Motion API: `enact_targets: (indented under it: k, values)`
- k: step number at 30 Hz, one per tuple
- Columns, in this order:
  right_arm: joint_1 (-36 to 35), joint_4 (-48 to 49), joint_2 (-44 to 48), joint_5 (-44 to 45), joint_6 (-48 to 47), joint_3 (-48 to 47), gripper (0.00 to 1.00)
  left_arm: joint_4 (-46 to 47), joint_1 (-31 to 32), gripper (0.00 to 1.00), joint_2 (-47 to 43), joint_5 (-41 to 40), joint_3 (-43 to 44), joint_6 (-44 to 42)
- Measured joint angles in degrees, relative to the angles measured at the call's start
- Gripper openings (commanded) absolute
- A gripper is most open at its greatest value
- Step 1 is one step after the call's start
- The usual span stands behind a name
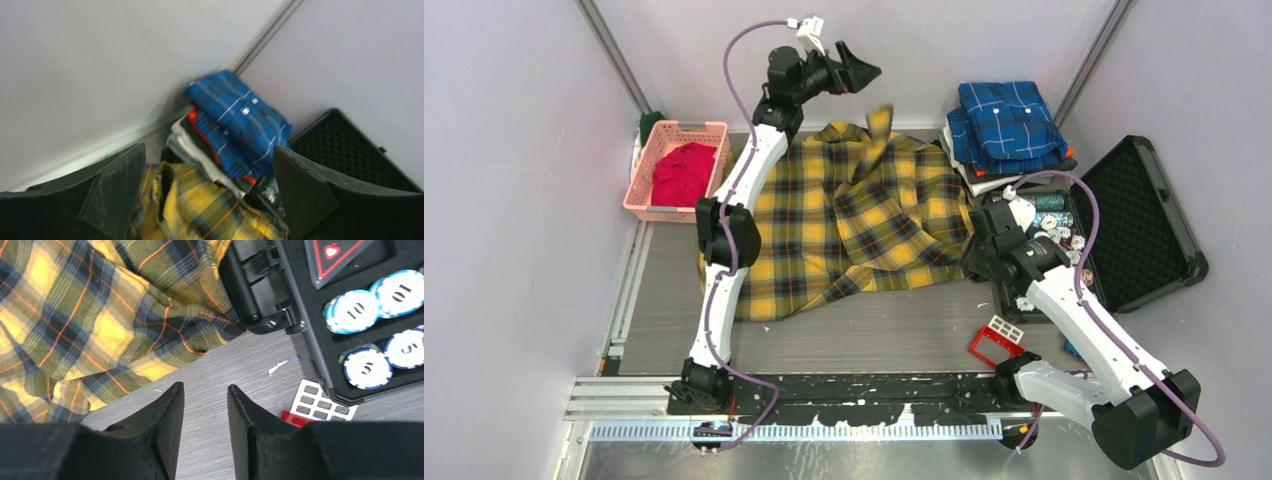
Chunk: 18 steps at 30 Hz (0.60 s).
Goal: Fold and stack the mixed laundry pile
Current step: Fold the shirt at the center of the board.
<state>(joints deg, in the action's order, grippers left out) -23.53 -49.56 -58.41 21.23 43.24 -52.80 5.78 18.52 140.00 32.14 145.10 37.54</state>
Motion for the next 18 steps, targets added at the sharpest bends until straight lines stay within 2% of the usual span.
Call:
enact_targets:
  k: [5, 10, 13, 18]
  values:
    - [0.00, 2.03, -1.01, -4.61, -0.83, 0.02, 0.67, -11.15, 0.07, 1.00, 0.31, -3.50, -2.47, -4.11]
    - [0.00, 3.65, -2.91, -6.99, 0.85, 1.44, 0.70, -24.24, -0.17, 1.00, -5.62, -12.02, -11.23, -9.07]
    - [0.00, 5.60, -4.37, -7.41, 2.60, 3.98, 0.71, -31.56, -0.24, 0.98, -14.84, -17.42, -21.24, -11.04]
    - [1.46, 11.26, -10.32, -8.74, 4.59, 8.13, 0.69, -38.97, -0.28, 0.98, -38.84, -25.05, -43.12, -13.57]
